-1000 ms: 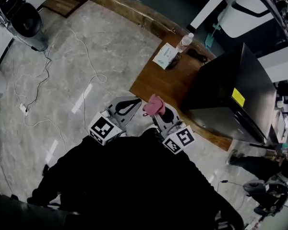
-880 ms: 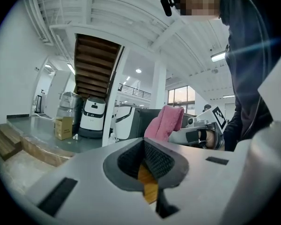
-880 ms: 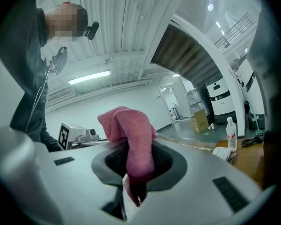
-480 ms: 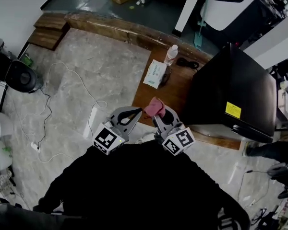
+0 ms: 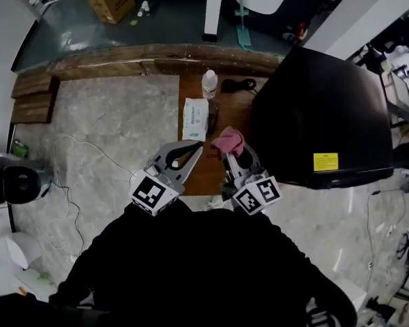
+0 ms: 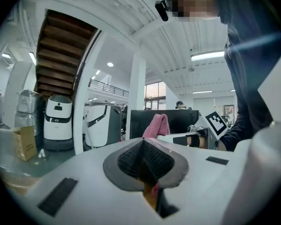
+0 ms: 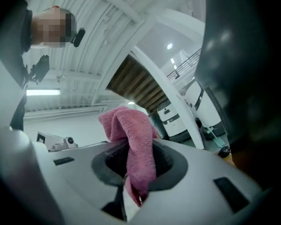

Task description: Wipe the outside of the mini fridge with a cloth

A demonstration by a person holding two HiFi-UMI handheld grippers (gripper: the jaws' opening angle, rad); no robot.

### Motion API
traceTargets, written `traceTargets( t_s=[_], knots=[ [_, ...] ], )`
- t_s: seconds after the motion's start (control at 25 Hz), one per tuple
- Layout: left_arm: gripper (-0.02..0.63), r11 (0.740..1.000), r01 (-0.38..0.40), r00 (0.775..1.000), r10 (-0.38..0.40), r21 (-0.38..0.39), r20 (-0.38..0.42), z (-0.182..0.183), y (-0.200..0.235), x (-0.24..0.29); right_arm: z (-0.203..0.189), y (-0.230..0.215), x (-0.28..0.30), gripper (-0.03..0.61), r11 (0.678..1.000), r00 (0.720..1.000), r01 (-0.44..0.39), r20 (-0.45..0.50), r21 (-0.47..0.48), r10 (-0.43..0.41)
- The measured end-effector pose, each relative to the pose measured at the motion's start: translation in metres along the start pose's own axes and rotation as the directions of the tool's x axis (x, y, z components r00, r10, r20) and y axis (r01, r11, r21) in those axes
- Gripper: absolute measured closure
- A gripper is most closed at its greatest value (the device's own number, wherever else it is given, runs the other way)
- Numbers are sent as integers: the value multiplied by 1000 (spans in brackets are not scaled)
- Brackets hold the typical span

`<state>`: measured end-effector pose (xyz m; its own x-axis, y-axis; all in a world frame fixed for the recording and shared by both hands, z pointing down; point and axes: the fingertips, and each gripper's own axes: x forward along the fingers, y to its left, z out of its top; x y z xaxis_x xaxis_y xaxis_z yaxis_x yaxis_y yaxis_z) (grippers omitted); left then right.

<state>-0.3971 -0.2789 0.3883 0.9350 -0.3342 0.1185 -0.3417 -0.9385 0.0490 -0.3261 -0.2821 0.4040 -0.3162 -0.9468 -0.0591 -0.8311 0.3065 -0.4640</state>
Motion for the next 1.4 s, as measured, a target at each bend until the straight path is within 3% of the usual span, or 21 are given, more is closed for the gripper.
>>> traceTargets(
  t_s=[0.12,0.24,0.32,0.48,0.64,0.84,1.0,1.08,1.28,1.4],
  knots=[
    [607,992,121,993,-121,28,-9,4,32,36,18,-35,25,503,989,985,135,97,54,-140],
    [607,970,240,971,-240,31,3,17,50,66,40,-66,38,503,958,942,257,189,128,-278],
    [607,952,303,953,-304,40,13,22,61,85,55,-89,43,503,927,895,339,247,163,-371],
    [607,911,408,908,-412,60,80,35,81,118,83,-127,44,503,854,775,464,359,236,-521],
    [607,889,446,880,-457,108,130,55,88,146,107,-155,39,503,819,700,470,426,330,-573],
    [607,868,484,852,-496,110,168,79,77,171,137,-175,30,503,783,617,419,488,461,-617],
    [607,843,523,825,-537,122,173,87,66,182,137,-195,20,502,718,537,339,502,608,-678],
    [607,841,529,824,-542,115,168,85,63,186,135,-199,18,500,704,527,294,504,647,-684],
    [607,834,542,826,-551,104,119,69,61,196,122,-205,18,499,665,539,197,487,721,-687],
    [607,830,548,826,-557,102,86,53,59,207,109,-214,16,497,635,544,184,460,750,-701]
  ],
)
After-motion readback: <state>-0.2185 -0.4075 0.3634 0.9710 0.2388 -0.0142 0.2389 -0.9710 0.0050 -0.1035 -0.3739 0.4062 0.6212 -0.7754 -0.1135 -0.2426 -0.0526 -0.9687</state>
